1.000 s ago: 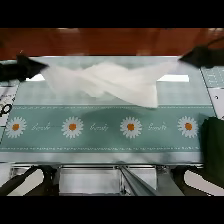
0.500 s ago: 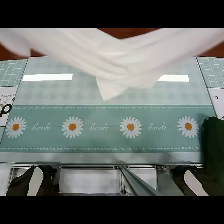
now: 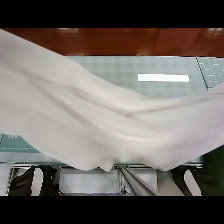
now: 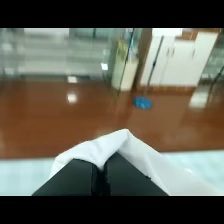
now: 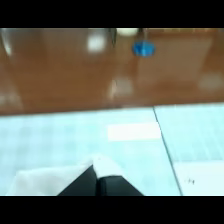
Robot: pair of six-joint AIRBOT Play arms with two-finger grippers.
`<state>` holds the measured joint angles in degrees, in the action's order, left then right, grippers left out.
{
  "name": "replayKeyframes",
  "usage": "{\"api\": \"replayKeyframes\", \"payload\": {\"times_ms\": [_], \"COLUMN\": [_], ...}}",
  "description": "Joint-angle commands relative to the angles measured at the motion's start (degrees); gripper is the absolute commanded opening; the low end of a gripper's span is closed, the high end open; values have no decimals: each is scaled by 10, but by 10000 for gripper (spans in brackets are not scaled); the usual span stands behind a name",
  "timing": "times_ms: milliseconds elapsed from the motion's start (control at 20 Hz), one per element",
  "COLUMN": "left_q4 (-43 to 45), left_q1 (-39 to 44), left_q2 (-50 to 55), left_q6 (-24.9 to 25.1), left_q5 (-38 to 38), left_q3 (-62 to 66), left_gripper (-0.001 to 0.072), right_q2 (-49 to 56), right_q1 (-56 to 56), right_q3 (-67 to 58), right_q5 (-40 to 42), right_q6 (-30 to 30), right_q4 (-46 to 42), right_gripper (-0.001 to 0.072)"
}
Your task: Fold the shirts.
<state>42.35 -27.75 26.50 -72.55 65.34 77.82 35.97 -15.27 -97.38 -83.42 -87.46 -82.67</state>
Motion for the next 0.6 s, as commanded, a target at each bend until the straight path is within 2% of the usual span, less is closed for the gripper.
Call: {"api": "replayKeyframes", "payload": {"times_ms": [0,150,250,450,550], "left_q4": [0,-38,-40,-40,-40], "left_q1": [14,58,106,196,219], "left_q2": [7,54,117,301,394], "left_q6": [1,52,81,96,95], "left_q5": [30,-14,-76,-204,-223], "left_q3": [-139,-287,-343,-325,-284], "left_gripper": [25,25,25,25,25], "right_q2": [4,73,155,329,409], "right_q1": [0,0,0,0,0], "right_q3": [168,268,285,260,221], "right_q5": [38,102,138,222,241], "right_q6": [-6,14,27,36,36], "right_q4": [-15,20,33,62,85], "right_gripper": [25,25,25,25,25]}}
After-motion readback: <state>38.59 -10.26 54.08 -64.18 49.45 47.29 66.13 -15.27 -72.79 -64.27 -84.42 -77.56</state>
